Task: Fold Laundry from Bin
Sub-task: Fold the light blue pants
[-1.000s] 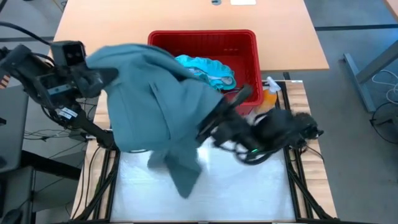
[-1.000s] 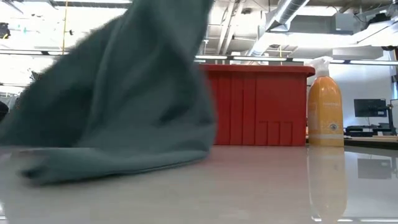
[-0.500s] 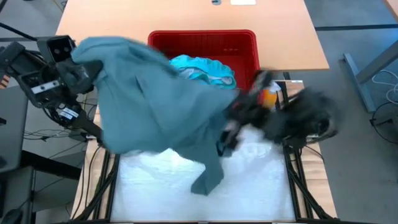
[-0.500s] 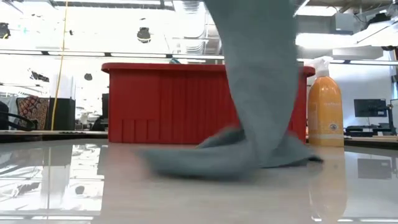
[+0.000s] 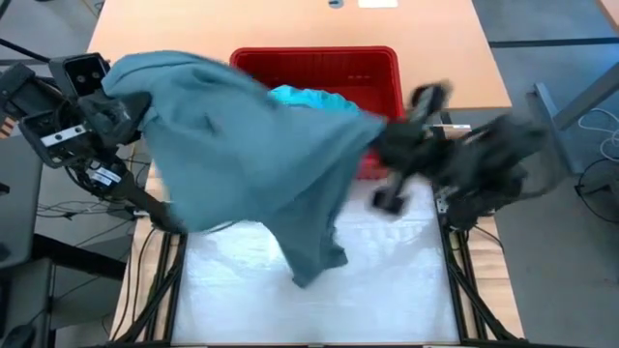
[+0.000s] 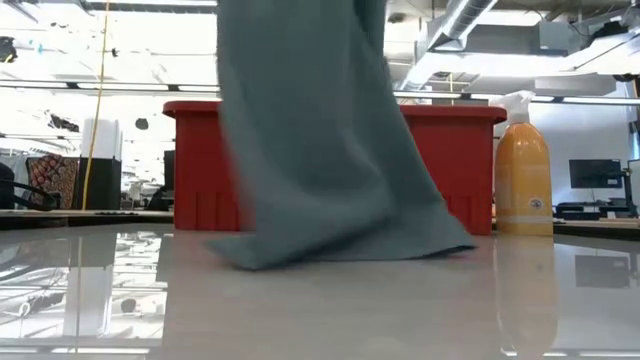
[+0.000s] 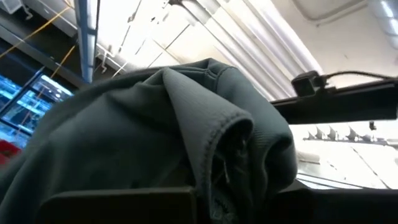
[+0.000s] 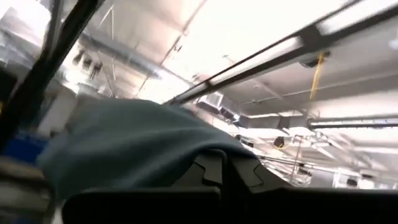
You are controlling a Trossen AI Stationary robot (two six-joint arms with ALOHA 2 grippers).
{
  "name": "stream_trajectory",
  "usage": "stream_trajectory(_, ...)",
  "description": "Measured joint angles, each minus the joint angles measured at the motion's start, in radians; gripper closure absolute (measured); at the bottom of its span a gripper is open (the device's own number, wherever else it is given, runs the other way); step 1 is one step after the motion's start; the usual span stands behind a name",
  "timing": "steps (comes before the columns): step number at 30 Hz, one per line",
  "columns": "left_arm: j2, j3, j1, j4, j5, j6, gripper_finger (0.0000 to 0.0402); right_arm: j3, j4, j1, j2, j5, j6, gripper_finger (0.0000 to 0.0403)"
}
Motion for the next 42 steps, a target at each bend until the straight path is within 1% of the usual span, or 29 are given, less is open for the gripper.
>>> stream_trajectory(2,0.003,0.000,0.000,-0.005,-0.001,0.001,0.0378,0.003,-0.070,0.001,0.002,0.003,0.061,0.0384)
stream_trajectory(4,0.003,-0.001,0.000,-0.008,-0.002,0.001,0.0378,0.000,-0.068,0.001,0.022,0.000,0.076,0.0384)
stream_trajectory(7,0.002,-0.001,0.000,-0.010,-0.002,-0.001,0.0378,-0.007,-0.048,0.003,0.043,0.012,0.001,0.0384)
stream_trajectory(8,0.002,-0.001,0.000,-0.011,-0.002,-0.001,0.0378,-0.016,-0.069,0.007,0.049,0.032,-0.031,0.0384)
stream_trajectory(9,0.001,-0.001,0.000,-0.013,-0.002,-0.001,0.0378,-0.016,-0.050,0.009,0.060,0.038,-0.044,0.0384)
stream_trajectory(10,0.001,-0.001,0.000,-0.013,-0.002,-0.001,0.0378,-0.014,-0.029,0.009,0.057,0.042,-0.045,0.0384)
stream_trajectory(13,0.001,-0.001,0.000,-0.013,0.000,0.001,0.0378,0.000,-0.055,0.015,0.001,0.052,-0.019,0.0384)
stream_trajectory(15,0.002,-0.001,0.000,-0.014,-0.001,0.002,0.0378,0.001,-0.084,0.016,-0.002,0.068,-0.068,0.0384)
stream_trajectory(18,0.002,-0.001,0.000,-0.015,-0.001,0.002,0.0378,-0.002,0.021,0.038,-0.015,0.109,-0.186,0.0384)
stream_trajectory(19,0.002,-0.001,0.000,-0.015,-0.001,0.002,0.0378,-0.004,0.058,0.045,-0.016,0.099,-0.205,0.0384)
stream_trajectory(21,0.002,-0.001,0.000,-0.015,0.001,0.003,0.0378,-0.010,0.065,0.047,-0.017,0.053,-0.204,0.0384)
stream_trajectory(23,0.002,-0.001,0.000,-0.015,0.017,0.007,0.0377,-0.011,0.051,0.052,-0.026,-0.019,-0.167,0.0384)
stream_trajectory(24,0.003,-0.001,0.000,-0.015,0.026,0.009,0.0377,-0.007,0.043,0.059,-0.033,-0.034,-0.139,0.0384)
stream_trajectory(27,0.012,-0.001,0.000,-0.017,0.039,0.008,0.0377,-0.001,0.019,0.082,-0.021,-0.050,-0.035,0.0384)
stream_trajectory(30,0.016,-0.001,0.000,-0.020,0.046,0.004,0.0377,-0.001,0.018,0.117,0.019,-0.070,0.001,0.0383)
stream_trajectory(32,0.018,-0.001,0.000,-0.019,0.054,0.001,0.0377,-0.004,0.041,0.140,0.045,-0.085,-0.024,0.0383)
stream_trajectory(35,0.023,-0.001,0.000,-0.011,0.075,-0.009,0.0377,-0.012,0.112,0.184,0.092,-0.094,-0.116,0.0383)
stream_trajectory(39,0.036,-0.001,-0.001,-0.010,0.104,-0.016,0.0377,0.000,0.257,0.236,0.086,-0.183,-0.249,0.0384)
stream_trajectory(42,0.045,-0.001,0.000,-0.011,0.121,-0.016,0.0377,0.002,0.281,0.248,0.092,-0.190,-0.302,0.0383)
